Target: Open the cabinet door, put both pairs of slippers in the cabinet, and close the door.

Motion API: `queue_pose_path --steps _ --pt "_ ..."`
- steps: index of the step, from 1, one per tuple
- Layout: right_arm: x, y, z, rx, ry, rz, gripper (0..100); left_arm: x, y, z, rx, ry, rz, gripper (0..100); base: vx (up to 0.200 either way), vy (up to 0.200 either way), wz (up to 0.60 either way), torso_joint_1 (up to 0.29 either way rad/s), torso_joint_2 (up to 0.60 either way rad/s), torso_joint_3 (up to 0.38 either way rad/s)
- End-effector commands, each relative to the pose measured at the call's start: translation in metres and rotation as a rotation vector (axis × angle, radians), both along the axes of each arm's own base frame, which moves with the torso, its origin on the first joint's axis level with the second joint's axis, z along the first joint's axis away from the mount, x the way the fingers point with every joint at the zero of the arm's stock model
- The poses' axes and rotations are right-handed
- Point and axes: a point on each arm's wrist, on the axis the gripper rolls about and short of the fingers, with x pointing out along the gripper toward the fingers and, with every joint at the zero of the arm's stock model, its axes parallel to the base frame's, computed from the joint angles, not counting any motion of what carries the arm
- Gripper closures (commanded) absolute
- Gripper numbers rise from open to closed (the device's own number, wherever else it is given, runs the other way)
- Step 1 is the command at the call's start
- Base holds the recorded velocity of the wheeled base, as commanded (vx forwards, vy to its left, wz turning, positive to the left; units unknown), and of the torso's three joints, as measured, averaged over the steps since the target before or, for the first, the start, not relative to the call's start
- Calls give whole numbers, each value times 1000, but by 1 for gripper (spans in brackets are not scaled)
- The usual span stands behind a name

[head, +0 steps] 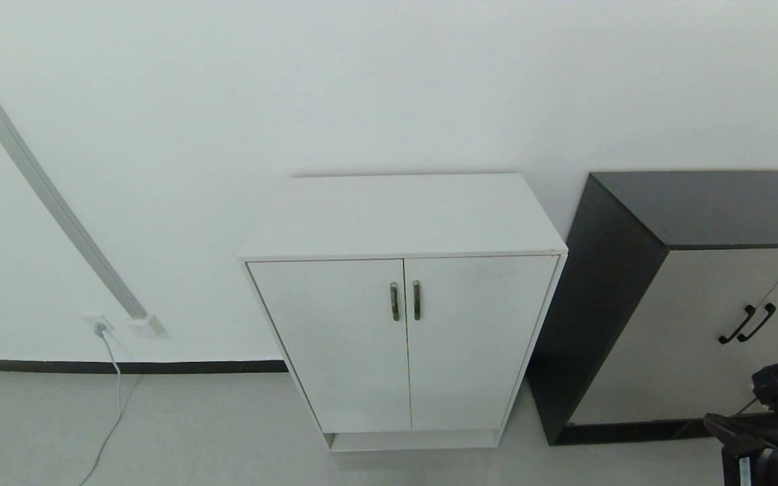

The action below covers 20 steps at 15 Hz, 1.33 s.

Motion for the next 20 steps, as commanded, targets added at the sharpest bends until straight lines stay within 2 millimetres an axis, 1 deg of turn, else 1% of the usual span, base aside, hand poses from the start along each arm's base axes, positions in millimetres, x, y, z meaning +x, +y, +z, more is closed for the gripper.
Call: queue_pose_path --steps 1,5,6,7,8,10,14,17,20 --pt "-32 -9 13 40 -54 29 100 0 0 0 0 0 1 100 0 0 0 0 0 0" --pt "-76 -20 5 54 -1 74 100 0 0 0 0 0 1 100 0 0 0 0 0 0" --pt "-78 -21 5 56 1 78 100 0 0 0 0 0 1 100 0 0 0 0 0 0" --pt "-95 -25 -3 65 31 115 100 0 0 0 0 0 1 100 0 0 0 0 0 0" --pt "-101 -26 -6 72 37 135 100 0 0 0 0 0 1 100 0 0 0 0 0 0" --pt "-108 -26 -10 88 55 186 100 0 0 0 0 0 1 100 0 0 0 0 0 0" --pt "-112 -25 -10 144 51 298 100 0 0 0 0 0 1 100 0 0 0 0 0 0" --pt "-112 -24 -11 147 68 308 100 0 0 0 0 0 1 100 0 0 0 0 0 0" --pt "-119 -26 -18 143 116 332 100 0 0 0 0 0 1 100 0 0 0 0 0 0"
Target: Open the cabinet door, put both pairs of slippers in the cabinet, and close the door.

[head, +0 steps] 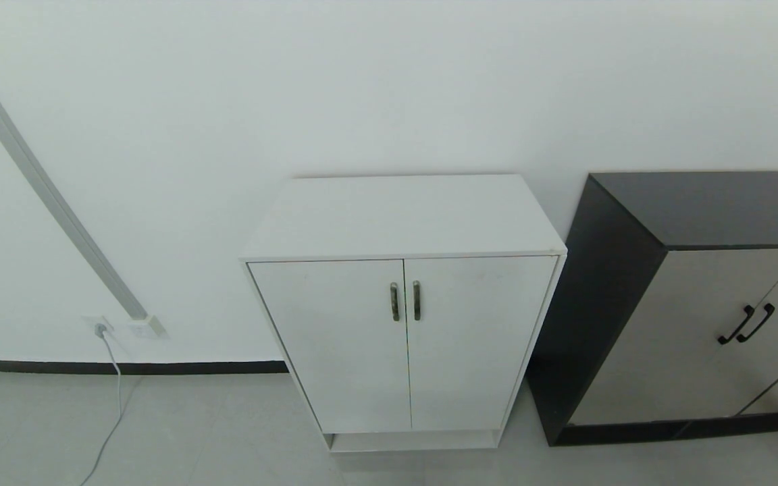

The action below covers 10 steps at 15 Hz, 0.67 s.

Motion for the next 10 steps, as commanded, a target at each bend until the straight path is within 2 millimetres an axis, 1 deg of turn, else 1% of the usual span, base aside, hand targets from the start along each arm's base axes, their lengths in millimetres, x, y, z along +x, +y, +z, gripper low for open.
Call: queue_pose_path --steps 1,4,5,7,10 --pt "-2 -1 1 10 -30 9 100 0 0 0 -1 0 1 100 0 0 0 0 0 0" --pt "-5 -2 1 21 -76 -17 100 0 0 0 -1 0 1 100 0 0 0 0 0 0" --pt "-8 -3 2 29 -120 -88 100 0 0 0 -1 0 -1 100 0 0 0 0 0 0" --pt "-11 -4 2 35 -158 -162 100 0 0 0 -1 0 1 100 0 0 0 0 0 0" --pt "-18 -5 2 47 -248 -226 100 0 0 0 -1 0 1 100 0 0 0 0 0 0"
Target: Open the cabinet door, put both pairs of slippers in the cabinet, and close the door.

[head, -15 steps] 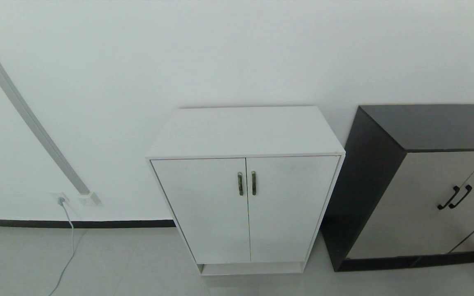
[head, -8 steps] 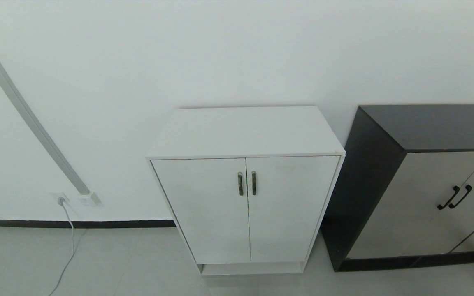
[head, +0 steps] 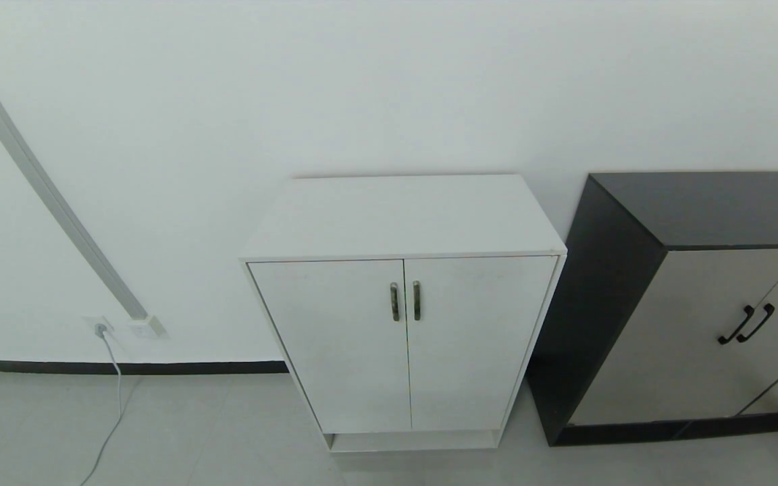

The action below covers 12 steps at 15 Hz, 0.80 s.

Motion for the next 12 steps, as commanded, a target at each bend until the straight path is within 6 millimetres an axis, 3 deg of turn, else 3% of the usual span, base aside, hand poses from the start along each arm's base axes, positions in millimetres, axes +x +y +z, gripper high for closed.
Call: queue_pose_path --steps 1,12 --pt "-7 -1 0 8 -91 -33 100 0 0 0 -1 0 1 100 0 0 0 0 0 0" --pt "-25 -1 -3 37 -324 -103 100 0 0 0 -1 0 2 100 0 0 0 0 0 0"
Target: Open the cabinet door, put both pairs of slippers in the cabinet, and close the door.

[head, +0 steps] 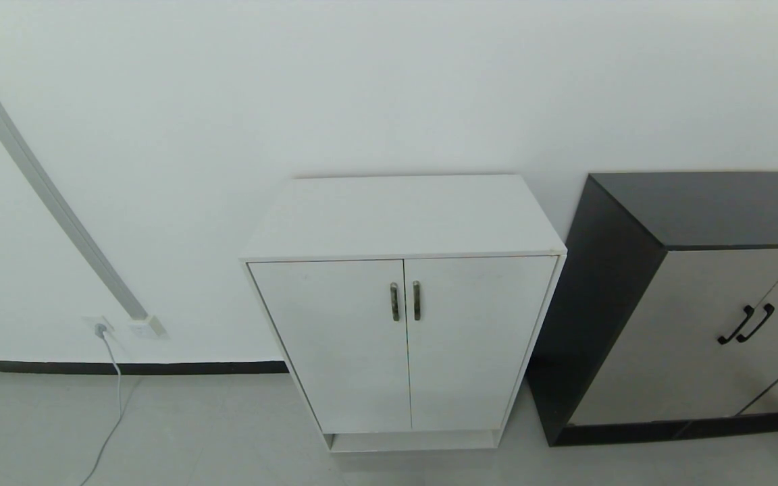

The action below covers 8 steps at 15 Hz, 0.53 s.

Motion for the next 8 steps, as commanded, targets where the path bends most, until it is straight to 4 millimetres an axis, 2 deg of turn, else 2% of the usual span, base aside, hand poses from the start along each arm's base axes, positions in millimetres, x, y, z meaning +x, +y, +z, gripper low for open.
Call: queue_pose_path --steps 1,8 --pt "-5 0 -1 1 -61 -20 100 0 0 0 0 0 1 100 0 0 0 0 0 0" --pt "-5 -2 0 85 -66 -127 100 0 0 0 3 0 2 100 0 0 0 0 0 0"
